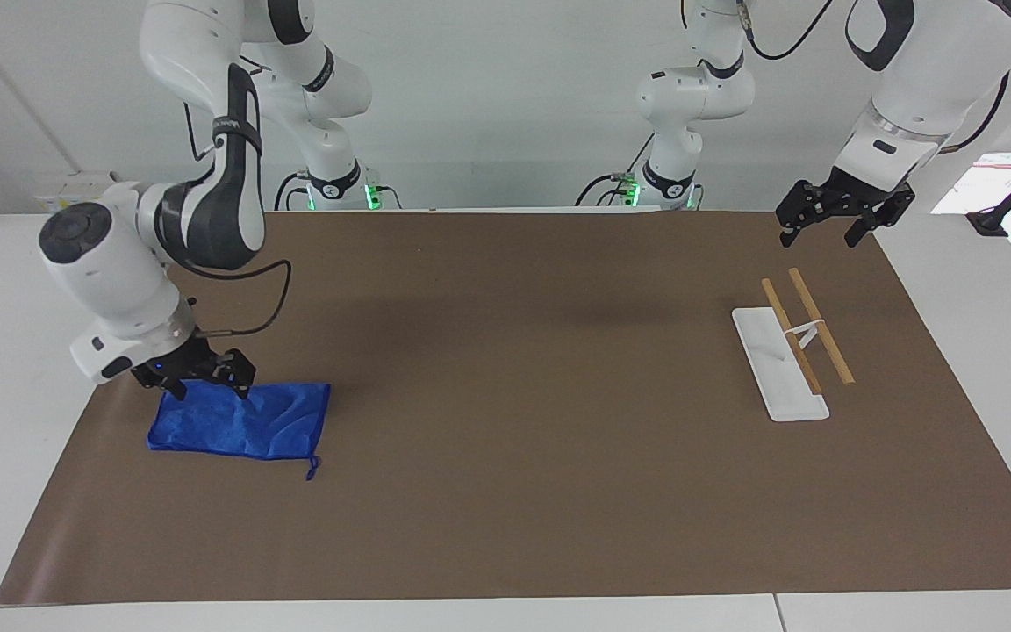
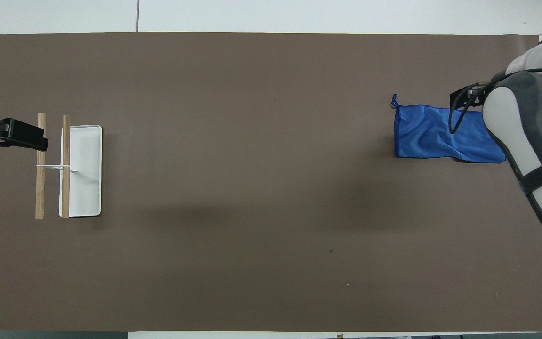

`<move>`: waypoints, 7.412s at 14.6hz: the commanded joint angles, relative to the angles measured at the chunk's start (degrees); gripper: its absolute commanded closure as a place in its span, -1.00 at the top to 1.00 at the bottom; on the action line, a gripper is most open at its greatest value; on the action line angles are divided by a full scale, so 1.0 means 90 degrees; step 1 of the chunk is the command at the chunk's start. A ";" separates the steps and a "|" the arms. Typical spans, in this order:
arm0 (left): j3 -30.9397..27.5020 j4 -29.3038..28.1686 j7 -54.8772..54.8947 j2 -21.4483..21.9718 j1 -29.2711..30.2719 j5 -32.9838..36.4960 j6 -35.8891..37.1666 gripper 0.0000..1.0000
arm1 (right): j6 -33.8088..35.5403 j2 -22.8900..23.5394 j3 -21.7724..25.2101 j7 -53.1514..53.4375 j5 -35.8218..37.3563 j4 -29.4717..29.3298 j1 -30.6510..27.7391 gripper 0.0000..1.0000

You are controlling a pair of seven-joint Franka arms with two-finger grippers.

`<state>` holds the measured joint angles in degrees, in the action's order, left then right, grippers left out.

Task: Right arm passes towel to left arm to hang
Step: 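Lower the right gripper onto the blue towel and close on it, then lift the towel with the right gripper and carry it toward the left gripper, then hold the towel with the right gripper while the left gripper grasps it, then open the right gripper and withdraw it while the left gripper holds the towel, then lower the towel with the left gripper over the wooden bar on the tray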

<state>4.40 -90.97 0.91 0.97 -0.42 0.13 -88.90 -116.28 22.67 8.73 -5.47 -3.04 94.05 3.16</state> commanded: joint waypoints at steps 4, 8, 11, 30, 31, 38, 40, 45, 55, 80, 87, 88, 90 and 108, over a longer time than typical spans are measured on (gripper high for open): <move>-0.0020 -0.0029 0.0114 0.0097 0.0008 0.0102 0.0053 1.00 | -0.0819 0.0225 0.0007 -0.0076 -0.0072 0.0565 -0.0010 1.00; -0.0020 -0.0029 0.0114 0.0097 0.0008 0.0102 0.0053 1.00 | -0.1600 0.0187 0.0007 -0.0242 -0.0072 0.1238 -0.0049 0.94; -0.0020 -0.0029 0.0114 0.0097 0.0008 0.0102 0.0043 1.00 | -0.1738 0.0147 0.0007 -0.0252 -0.0063 0.1435 -0.0049 0.68; -0.0020 -0.0059 0.0104 0.0107 0.0008 0.0102 -0.0015 1.00 | 0.1559 0.0147 -0.0003 -0.0291 0.0016 -0.0994 0.0097 -1.00; -0.0020 -0.0059 0.0104 0.0107 0.0008 0.0102 -0.0015 1.00 | 0.1872 0.0089 -0.0003 -0.0262 -0.0023 -0.1258 0.0195 -1.00; -0.0020 -0.0059 0.0104 0.0107 -0.0002 0.0102 -0.0006 1.00 | 0.3329 -0.0438 -0.0441 0.1832 -0.0821 -0.2051 0.0615 -1.00; -0.0020 -0.0059 0.0094 0.0107 -0.0002 0.0102 -0.0005 1.00 | 0.3253 -0.0477 -0.0646 0.3354 -0.1436 -0.2051 0.0819 -1.00; -0.0010 -0.0117 0.0016 0.0117 -0.0041 0.0073 -0.0064 1.00 | 0.1861 -0.0507 -0.1048 0.6890 -0.1986 -0.2061 0.2047 -1.00; 0.0058 -0.1210 -0.2616 0.0303 -0.0558 -0.1651 -0.1223 1.00 | -0.1454 -0.0517 -0.1057 1.1397 -0.2152 -0.1534 0.3808 -1.00; -0.0010 -0.1768 -0.4603 -0.0382 -0.0647 -0.4702 -0.2799 -1.00 | -0.1465 -0.0605 -0.1057 1.1409 -0.2152 -0.1329 0.3848 -1.00; -0.0040 -0.1573 -0.4525 -0.0235 -0.0637 -0.4119 -0.2798 -1.00 | -0.0872 -0.0634 -0.1009 1.0349 -0.2065 -0.1358 0.3508 1.00; -0.0040 -0.1543 -0.4525 -0.0186 -0.0646 -0.3894 -0.2818 -1.00 | -0.0589 -0.0644 -0.0999 0.9793 -0.2045 -0.1387 0.3332 1.00; -0.0049 -0.1533 -0.4573 0.0018 -0.0637 -0.3445 -0.2847 -1.00 | -0.0051 -0.0692 -0.0989 0.8340 -0.1987 -0.1339 0.2874 1.00; -0.0049 -0.3426 -0.8557 0.1083 0.0251 -0.1138 -0.5435 -1.00 | 0.3712 -0.2303 -0.0520 0.0598 0.0553 -0.0803 -0.0331 1.00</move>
<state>3.68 -117.30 -72.70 7.48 0.49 -11.32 -136.07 -81.37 3.85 3.44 1.50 1.36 82.21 0.41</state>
